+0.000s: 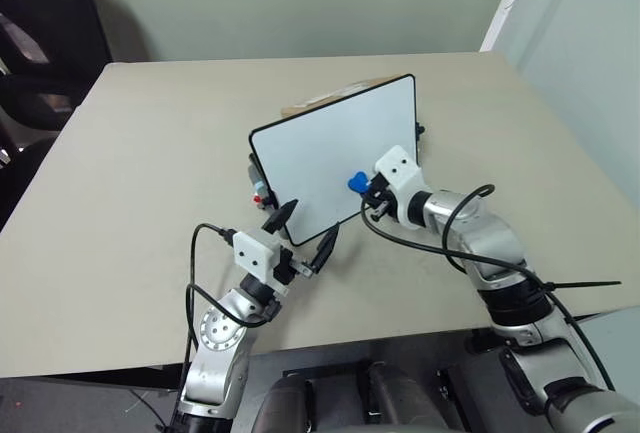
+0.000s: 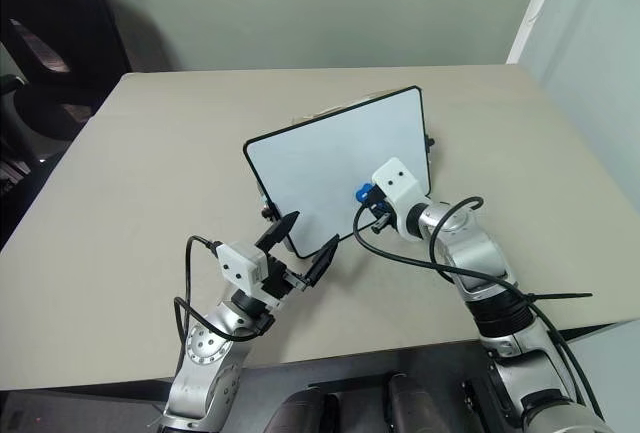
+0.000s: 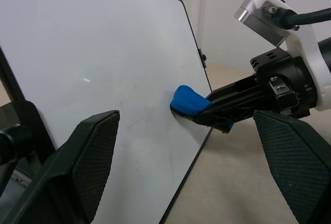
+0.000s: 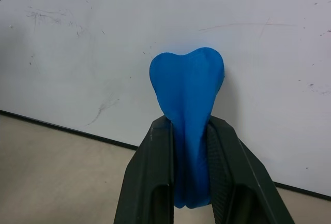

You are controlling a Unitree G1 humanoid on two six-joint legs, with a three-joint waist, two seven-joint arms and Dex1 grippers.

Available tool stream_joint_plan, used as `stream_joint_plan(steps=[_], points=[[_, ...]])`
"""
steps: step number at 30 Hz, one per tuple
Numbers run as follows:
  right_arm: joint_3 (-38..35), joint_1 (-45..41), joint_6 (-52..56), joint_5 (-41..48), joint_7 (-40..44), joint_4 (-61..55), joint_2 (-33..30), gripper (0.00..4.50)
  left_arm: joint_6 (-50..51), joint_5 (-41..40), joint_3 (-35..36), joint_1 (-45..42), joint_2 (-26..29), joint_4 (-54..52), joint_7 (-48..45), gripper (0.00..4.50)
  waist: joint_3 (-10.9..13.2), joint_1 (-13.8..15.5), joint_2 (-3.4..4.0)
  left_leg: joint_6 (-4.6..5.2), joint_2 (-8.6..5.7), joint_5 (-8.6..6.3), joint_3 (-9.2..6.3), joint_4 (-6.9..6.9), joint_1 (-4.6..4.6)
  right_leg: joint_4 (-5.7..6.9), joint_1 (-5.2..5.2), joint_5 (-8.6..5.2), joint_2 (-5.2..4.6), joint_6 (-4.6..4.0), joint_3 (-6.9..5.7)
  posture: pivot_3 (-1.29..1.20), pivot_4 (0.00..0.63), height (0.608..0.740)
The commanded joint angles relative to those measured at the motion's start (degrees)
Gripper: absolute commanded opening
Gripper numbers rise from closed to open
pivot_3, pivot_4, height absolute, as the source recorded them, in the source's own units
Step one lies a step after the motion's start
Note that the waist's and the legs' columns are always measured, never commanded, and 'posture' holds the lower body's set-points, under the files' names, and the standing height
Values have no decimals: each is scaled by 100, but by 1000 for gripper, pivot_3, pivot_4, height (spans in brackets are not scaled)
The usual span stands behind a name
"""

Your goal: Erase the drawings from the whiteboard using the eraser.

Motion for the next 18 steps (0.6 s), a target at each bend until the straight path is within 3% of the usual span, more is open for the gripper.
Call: stream_joint_plan(steps=[1, 11, 18], points=[[-294, -63, 71, -12, -130, -230, -87, 560, -34, -45, -6, -72, 29, -180, -66, 4500, 0, 5, 0, 0, 0, 0, 0, -1, 0, 0, 0, 0, 0, 0, 0, 0, 150, 740], [-1690, 813, 909, 284, -65, -1331, -1183, 560, -79, 70, -150, -146, -63, -14, -100, 4500, 0, 140, -1, 14, -1, -21, 3, 8, -12, -7, 8, -15, -3, -20, 0, 0, 150, 740], [-1853, 1321, 1216, 264, -153, -1065, -1511, 560, -112, 133, -198, -250, -130, 152, -113, 4500, 0, 143, 0, 13, 0, -22, 3, 5, -10, 1, 7, -55, -3, 28, 0, 0, 150, 740]])
